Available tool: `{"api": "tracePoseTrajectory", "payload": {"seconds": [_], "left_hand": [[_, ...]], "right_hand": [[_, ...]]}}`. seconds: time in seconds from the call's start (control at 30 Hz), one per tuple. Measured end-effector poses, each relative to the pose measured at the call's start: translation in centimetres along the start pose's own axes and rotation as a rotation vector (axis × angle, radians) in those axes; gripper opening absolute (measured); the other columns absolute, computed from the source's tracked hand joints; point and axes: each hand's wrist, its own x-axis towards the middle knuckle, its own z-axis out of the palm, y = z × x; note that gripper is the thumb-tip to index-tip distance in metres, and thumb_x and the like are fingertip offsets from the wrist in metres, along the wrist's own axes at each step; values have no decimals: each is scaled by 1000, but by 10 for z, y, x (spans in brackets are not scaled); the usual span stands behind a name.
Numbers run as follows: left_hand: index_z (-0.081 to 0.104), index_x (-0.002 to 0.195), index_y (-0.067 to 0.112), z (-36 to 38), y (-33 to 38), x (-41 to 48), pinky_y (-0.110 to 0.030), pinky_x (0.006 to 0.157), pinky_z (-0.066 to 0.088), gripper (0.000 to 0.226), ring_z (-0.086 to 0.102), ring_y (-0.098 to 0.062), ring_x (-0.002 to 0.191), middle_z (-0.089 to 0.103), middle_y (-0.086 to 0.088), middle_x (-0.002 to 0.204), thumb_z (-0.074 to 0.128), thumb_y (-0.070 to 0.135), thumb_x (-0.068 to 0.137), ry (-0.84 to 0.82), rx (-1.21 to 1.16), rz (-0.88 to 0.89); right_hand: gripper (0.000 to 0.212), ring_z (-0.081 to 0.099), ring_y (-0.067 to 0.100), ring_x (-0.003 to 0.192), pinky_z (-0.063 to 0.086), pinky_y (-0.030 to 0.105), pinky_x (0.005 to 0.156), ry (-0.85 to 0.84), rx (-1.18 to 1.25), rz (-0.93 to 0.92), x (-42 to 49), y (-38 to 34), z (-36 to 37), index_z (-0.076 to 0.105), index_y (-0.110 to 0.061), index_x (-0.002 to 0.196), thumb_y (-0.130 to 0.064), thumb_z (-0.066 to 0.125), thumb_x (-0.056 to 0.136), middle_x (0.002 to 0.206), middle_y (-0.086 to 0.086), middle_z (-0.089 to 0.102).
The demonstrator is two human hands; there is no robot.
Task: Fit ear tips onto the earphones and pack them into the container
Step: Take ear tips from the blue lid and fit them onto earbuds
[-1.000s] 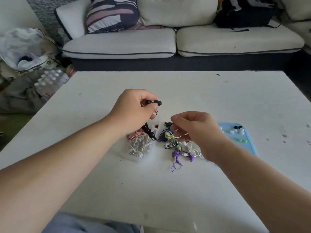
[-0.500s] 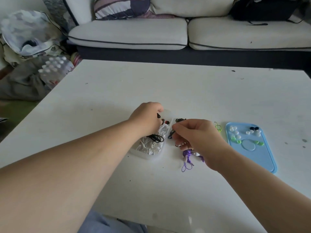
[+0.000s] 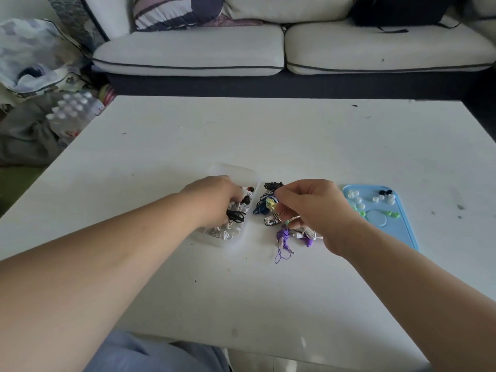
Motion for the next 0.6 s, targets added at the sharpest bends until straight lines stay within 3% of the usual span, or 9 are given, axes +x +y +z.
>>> {"api": "tracePoseTrajectory", "payload": {"seconds": [0.13,0.2,0.3,0.43,0.6], "left_hand": [[65,122,33,-7,11,0,-33,82,52,47,59,-24,108,55,4,122,72,15,80,-9,77,-6],[67,113,28,-20,22,-2,-34,80,52,31,58,-25,105,57,3,116,66,17,84,114,100,10],[69,108,25,-32,52,-5,-36,86,52,18,59,-23,104,61,3,113,65,23,91,315,-82,113],[72,111,26,-18,95,-2,-26,79,49,22,64,-19,95,67,6,106,63,19,92,112,-193,247],[67,123,31,3,108,25,-37,91,55,40,62,-20,107,63,6,119,67,15,86,-47,-54,279]], "right_hand": [[16,65,16,60,56,34,63,28,-39,-4,-1,3,-12,74,-6,83,-14,66,94,74,8,73],[15,67,17,63,57,36,64,51,-120,-15,-1,6,-22,74,-10,83,-16,65,94,76,10,75],[16,69,16,66,60,37,68,72,-195,-20,-2,9,-40,75,-10,85,-17,64,93,80,9,77],[17,68,16,65,62,41,71,86,-211,11,-4,13,-61,74,-11,92,-14,58,97,80,7,77],[24,69,18,65,62,42,75,84,-187,68,-5,18,-82,73,-14,96,-7,50,98,83,8,78]]}}
